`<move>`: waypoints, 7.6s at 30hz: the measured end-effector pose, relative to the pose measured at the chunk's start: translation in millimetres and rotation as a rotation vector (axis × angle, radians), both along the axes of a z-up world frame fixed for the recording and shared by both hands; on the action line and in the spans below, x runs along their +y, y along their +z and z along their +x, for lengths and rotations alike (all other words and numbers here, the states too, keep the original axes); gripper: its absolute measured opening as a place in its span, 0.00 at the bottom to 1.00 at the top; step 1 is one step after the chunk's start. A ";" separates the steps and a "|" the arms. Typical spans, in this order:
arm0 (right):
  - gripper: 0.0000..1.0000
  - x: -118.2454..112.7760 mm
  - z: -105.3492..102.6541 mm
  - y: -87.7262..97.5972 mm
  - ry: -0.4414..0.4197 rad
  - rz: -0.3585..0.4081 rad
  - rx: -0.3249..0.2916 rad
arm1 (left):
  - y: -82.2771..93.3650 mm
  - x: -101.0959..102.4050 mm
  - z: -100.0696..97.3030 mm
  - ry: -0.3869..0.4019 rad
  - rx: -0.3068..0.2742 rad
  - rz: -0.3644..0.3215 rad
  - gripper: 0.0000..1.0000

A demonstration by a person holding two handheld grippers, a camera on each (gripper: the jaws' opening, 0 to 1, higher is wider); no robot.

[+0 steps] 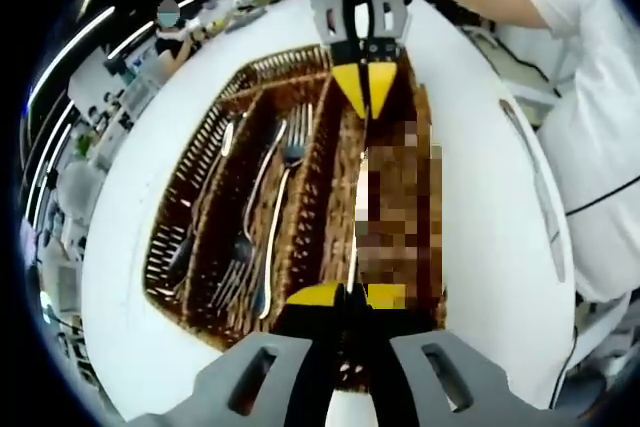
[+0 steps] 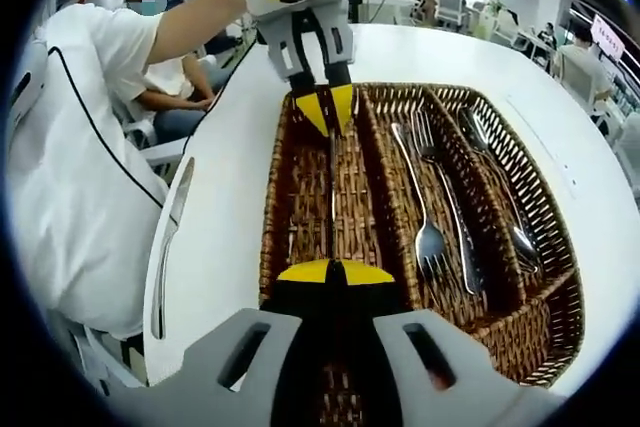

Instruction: Arrange the knives, forks, and spoons in their matching storage slots by inserting each utensil handle-first until every utensil is classified and aligned in the correct compartment

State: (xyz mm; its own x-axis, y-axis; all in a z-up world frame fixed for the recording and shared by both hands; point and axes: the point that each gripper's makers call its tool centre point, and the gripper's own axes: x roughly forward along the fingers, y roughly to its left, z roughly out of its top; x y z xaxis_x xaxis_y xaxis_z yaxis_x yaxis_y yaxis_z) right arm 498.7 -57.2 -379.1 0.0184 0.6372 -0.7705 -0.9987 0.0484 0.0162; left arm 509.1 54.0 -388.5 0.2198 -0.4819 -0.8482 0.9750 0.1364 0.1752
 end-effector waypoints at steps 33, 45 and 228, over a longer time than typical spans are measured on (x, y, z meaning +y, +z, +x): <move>0.03 -6.2 16.1 -25.7 -0.020 -0.072 -0.077 | -11.2 3.3 8.3 0.025 -0.035 0.005 0.07; 0.09 -10.7 13.0 -25.6 -0.020 -0.088 -0.067 | -14.0 5.6 3.8 0.018 -0.022 0.023 0.07; 0.17 -26.2 -123.1 18.9 0.000 -0.095 -0.187 | 39.5 -14.9 -129.6 0.071 -0.135 -0.078 0.23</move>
State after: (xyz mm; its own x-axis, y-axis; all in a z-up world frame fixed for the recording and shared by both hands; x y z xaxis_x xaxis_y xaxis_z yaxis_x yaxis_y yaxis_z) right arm 375.6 -83.4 -360.2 0.1665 0.5615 -0.8106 -0.9839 0.0406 -0.1740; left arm 379.5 39.1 -348.9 0.3655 -0.5246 -0.7689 0.9306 0.2227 0.2904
